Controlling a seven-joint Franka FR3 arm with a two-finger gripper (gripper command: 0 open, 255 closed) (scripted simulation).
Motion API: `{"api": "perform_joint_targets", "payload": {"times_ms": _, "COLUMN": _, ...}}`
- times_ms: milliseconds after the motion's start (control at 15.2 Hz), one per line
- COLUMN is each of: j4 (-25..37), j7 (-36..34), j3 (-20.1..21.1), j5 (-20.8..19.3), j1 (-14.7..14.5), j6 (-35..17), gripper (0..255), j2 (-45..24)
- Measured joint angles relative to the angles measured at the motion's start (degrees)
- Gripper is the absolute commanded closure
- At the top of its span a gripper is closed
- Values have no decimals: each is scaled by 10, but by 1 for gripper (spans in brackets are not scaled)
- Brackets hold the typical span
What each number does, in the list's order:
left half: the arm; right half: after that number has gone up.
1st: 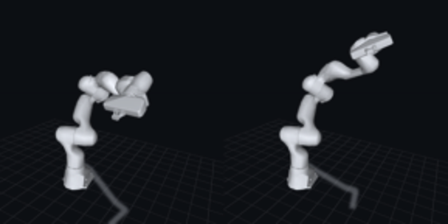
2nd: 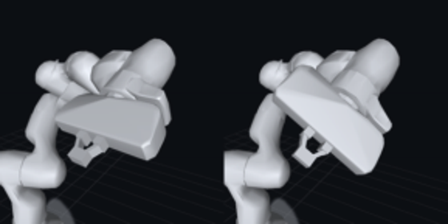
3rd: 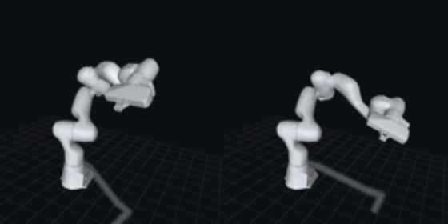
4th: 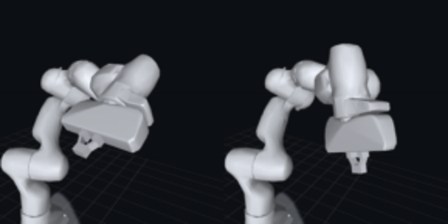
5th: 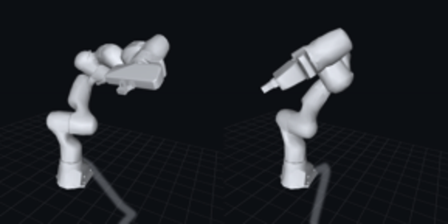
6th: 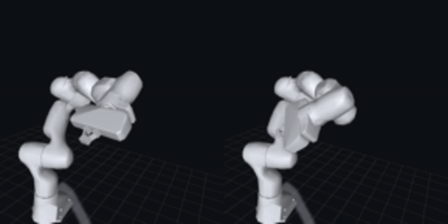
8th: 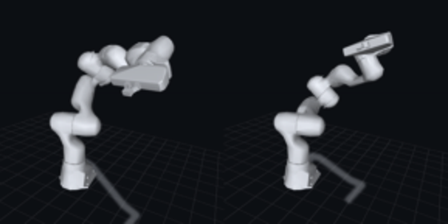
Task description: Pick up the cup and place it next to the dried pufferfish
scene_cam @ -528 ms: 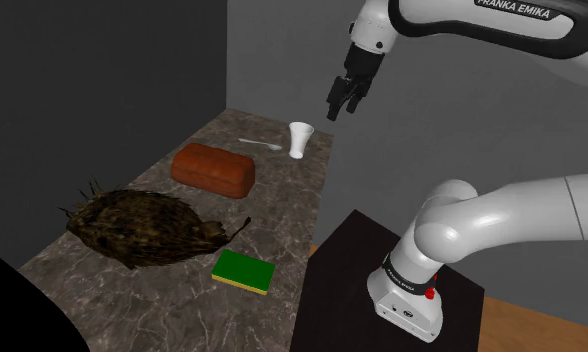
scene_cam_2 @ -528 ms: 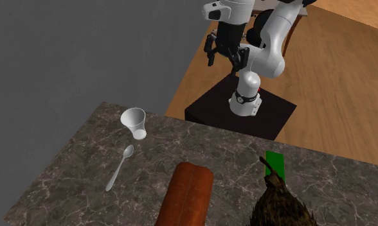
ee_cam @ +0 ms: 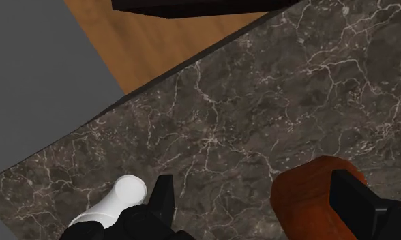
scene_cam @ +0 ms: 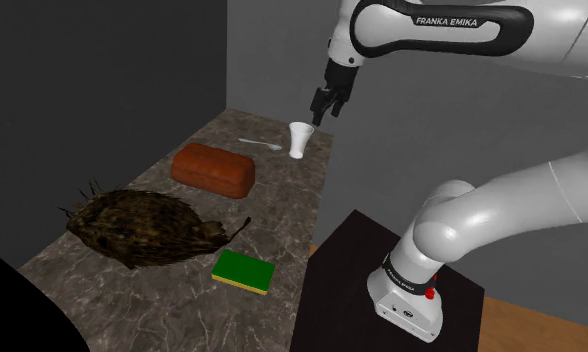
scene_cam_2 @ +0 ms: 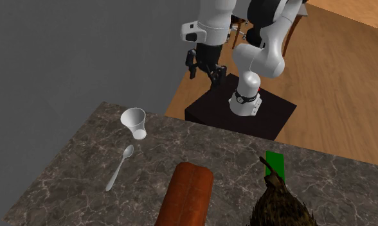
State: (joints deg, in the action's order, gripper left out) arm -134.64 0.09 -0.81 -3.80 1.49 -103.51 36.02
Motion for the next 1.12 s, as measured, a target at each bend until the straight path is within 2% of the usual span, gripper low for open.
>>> {"api": "perform_joint_targets", "payload": {"times_ms": 462, "j4": 28, "j7": 21, "j3": -18, "j5": -44, "j1": 21, "j6": -90, "gripper": 0, "j2": -129}}
{"api": "perform_joint_targets", "payload": {"times_ms": 858, "j4": 82, "j7": 25, "j3": -28, "j5": -78, "j1": 36, "j6": -153, "gripper": 0, "j2": -253}}
{"api": "perform_joint_targets", "payload": {"times_ms": 1122, "j4": 139, "j7": 32, "j3": -37, "j5": -99, "j1": 46, "j6": -179, "gripper": 0, "j2": -340}}
